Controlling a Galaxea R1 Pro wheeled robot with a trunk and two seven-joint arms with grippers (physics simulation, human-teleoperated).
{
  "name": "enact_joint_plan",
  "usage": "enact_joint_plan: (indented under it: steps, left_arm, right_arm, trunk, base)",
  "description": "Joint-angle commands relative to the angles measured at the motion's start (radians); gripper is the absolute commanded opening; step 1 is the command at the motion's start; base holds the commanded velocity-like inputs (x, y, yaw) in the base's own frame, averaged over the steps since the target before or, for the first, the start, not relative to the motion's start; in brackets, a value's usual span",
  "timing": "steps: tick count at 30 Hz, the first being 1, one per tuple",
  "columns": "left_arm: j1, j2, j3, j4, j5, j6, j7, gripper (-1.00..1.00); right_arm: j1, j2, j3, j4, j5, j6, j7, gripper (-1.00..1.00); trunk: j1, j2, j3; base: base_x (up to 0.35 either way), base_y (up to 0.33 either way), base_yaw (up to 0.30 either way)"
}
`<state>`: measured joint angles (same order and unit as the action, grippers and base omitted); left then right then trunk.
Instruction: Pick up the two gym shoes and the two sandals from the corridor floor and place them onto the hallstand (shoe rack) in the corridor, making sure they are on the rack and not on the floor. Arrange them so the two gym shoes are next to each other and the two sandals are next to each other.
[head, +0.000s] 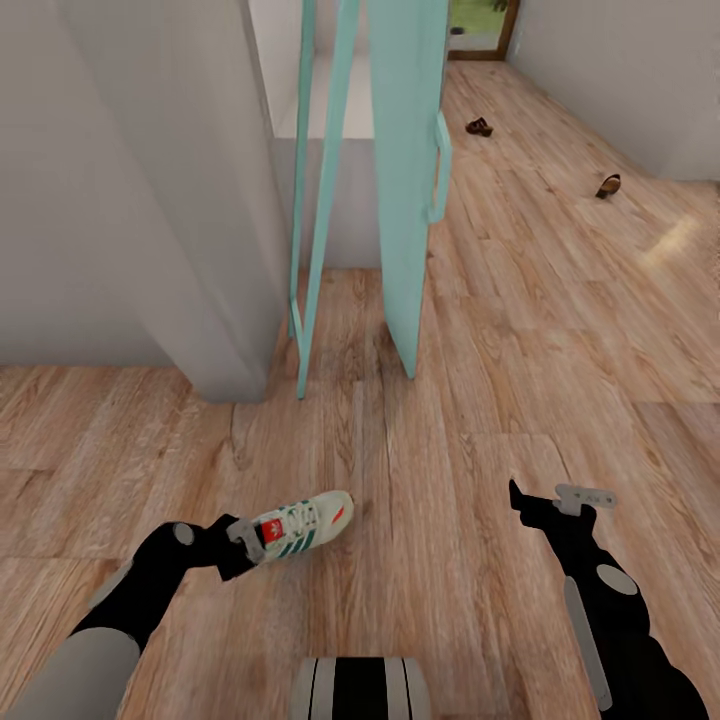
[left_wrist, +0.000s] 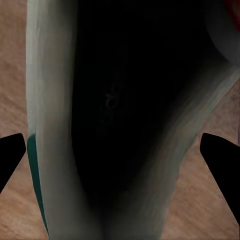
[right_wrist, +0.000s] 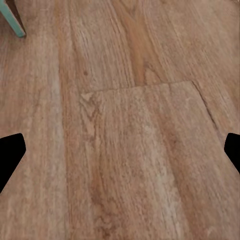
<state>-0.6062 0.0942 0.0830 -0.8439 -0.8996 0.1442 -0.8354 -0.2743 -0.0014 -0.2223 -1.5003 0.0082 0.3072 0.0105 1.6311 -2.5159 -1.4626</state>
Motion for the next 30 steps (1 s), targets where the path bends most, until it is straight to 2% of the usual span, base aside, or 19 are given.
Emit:
enact_joint_plan:
  steps: [1,2,3,5,6,7,8,9,10,12,14,16,18,21,22,24,30]
  left_arm:
    - [0.000,-0.007,0.023,-0.001,-0.003,0.007,-0.007,-1.00]
    - [0.000,-0.013,0.044,-0.001,-0.003,0.008,-0.007,-1.00]
    - [0.000,-0.022,0.085,-0.001,-0.002,0.008,-0.006,-1.00]
    - [0.000,-0.027,0.127,0.000,-0.001,0.008,-0.006,-1.00]
    - [0.000,-0.031,0.168,0.000,0.000,0.008,-0.006,-1.00]
    - [0.000,-0.033,0.188,0.000,0.001,0.008,-0.006,-1.00]
    - [0.000,-0.036,0.226,0.000,0.006,0.008,-0.005,-1.00]
    - [0.000,-0.040,0.280,0.000,0.024,0.008,-0.005,-1.00]
    - [0.000,-0.041,0.297,0.000,0.032,0.008,-0.005,-1.00]
    - [0.001,-0.044,0.358,0.001,0.070,0.008,-0.002,-1.00]
    - [0.001,-0.044,0.382,0.001,0.084,0.008,0.000,-1.00]
    - [0.002,-0.045,0.423,0.001,0.102,0.008,0.019,-1.00]
    - [0.002,-0.045,0.433,0.001,0.105,0.009,0.029,-1.00]
    - [0.002,-0.045,0.457,0.000,0.109,0.015,0.055,-1.00]
    - [0.002,-0.046,0.477,0.000,0.111,0.033,0.063,-1.00]
    - [0.002,-0.047,0.494,0.000,0.112,0.057,0.067,-1.00]
    - [0.002,-0.049,0.514,-0.001,0.112,0.105,0.072,-1.00]
  right_arm:
    - [0.000,0.000,-0.001,-0.001,0.001,0.006,0.001,1.00]
    - [0.000,0.000,-0.001,-0.001,0.001,0.006,0.001,1.00]
    - [0.000,0.000,-0.002,-0.001,0.002,0.006,0.001,1.00]
    - [0.000,0.000,-0.003,-0.001,0.002,0.006,0.002,1.00]
    - [0.000,0.000,-0.002,-0.001,0.004,0.006,0.002,1.00]
    - [0.000,0.000,-0.002,-0.001,0.004,0.006,0.001,1.00]
    - [0.000,-0.001,-0.002,-0.001,0.006,0.006,0.001,1.00]
    - [0.000,-0.001,-0.003,0.000,0.008,0.006,0.001,1.00]
    - [0.000,-0.001,-0.003,0.000,0.008,0.006,0.001,1.00]
    - [0.001,-0.004,-0.003,0.001,0.010,0.006,0.000,1.00]
    - [0.001,-0.006,-0.004,0.001,0.011,0.006,0.000,1.00]
    - [0.006,-0.009,-0.005,0.002,0.015,0.005,0.000,1.00]
    - [0.012,-0.010,-0.010,0.002,0.018,0.005,0.000,1.00]
    - [0.039,-0.010,-0.047,0.002,0.026,0.004,-0.001,1.00]
    - [0.057,-0.010,-0.078,0.003,0.029,0.003,0.000,1.00]
    - [0.072,-0.009,-0.099,0.005,0.031,0.002,0.001,1.00]
    - [0.098,-0.009,-0.118,0.008,0.034,0.002,0.002,1.00]
  trunk:
    - [-0.001,0.000,0.003]
    - [-0.001,0.000,0.007]
    - [-0.001,0.000,0.011]
    - [-0.002,0.001,0.019]
    - [-0.003,0.001,0.023]
    - [-0.003,0.001,0.027]
    - [-0.004,0.002,0.030]
    - [-0.004,0.002,0.034]
    - [-0.005,0.002,0.038]
    - [-0.005,0.003,0.046]
    - [-0.006,0.003,0.054]
    - [-0.007,0.004,0.061]
    - [-0.008,0.004,0.069]
    - [-0.010,0.005,0.081]
    - [-0.010,0.005,0.085]
    - [-0.011,0.005,0.092]
    - [-0.014,0.007,0.115]
  base:
    - [0.000,0.000,0.000]
    - [0.000,0.000,0.000]
    - [0.000,0.000,0.000]
    - [0.000,0.000,0.000]
    - [0.000,0.000,0.000]
    - [0.000,0.000,0.000]
    - [0.000,0.000,0.000]
    - [0.000,0.000,0.000]
    - [0.000,0.000,0.000]
    - [0.000,0.000,0.000]
    - [0.000,0.000,0.000]
    - [0.000,0.000,0.000]
    - [0.000,0.000,0.000]
    - [0.000,0.000,0.000]
    - [0.000,0.000,0.000]
    - [0.000,0.000,0.000]
    - [0.000,0.000,0.000]
